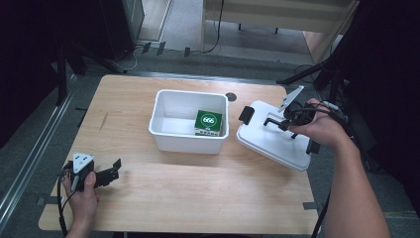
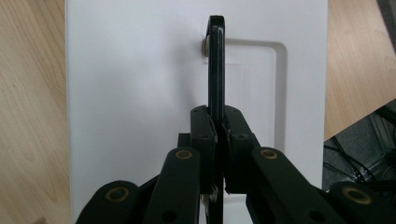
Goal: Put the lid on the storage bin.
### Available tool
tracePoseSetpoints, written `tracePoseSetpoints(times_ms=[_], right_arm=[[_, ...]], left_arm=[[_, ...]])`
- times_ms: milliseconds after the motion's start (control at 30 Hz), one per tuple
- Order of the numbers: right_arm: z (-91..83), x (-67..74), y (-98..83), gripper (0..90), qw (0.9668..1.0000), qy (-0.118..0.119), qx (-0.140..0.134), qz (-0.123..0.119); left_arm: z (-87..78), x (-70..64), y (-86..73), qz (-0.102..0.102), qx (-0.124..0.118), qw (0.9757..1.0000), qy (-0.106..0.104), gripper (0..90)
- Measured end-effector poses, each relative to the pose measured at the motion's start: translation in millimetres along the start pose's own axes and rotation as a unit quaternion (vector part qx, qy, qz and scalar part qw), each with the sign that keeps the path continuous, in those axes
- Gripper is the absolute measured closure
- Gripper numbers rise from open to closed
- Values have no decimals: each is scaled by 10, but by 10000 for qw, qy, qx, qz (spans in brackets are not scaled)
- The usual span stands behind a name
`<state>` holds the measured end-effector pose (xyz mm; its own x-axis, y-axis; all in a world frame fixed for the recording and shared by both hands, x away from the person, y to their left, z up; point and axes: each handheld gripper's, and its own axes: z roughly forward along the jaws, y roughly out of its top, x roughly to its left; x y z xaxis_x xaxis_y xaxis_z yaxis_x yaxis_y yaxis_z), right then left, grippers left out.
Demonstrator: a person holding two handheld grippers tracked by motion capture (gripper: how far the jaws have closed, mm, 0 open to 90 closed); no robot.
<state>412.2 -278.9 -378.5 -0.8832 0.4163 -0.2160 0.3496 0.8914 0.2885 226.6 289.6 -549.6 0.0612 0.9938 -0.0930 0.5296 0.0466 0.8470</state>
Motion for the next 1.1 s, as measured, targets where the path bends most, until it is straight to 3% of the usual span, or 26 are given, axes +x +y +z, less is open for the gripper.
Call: tracePoseSetpoints(times_ms=[300,500,933,1100], right_arm=[[-285,-42,161,851,9998,-66,-144,-142],[-407,-2,392,851,9991,-96,-209,-344],[-451,124,954,851,9962,33,-410,-764],[-440,151,1086,851,9950,52,-447,-890]], left_arm=[[2,-5,-1,35,-2,10000,-12,31],[4,-7,-2,23,-14,10000,-11,31],[2,-1,0,10,-16,10000,-20,31],[1,1,1,0,-9,10000,-22,31]])
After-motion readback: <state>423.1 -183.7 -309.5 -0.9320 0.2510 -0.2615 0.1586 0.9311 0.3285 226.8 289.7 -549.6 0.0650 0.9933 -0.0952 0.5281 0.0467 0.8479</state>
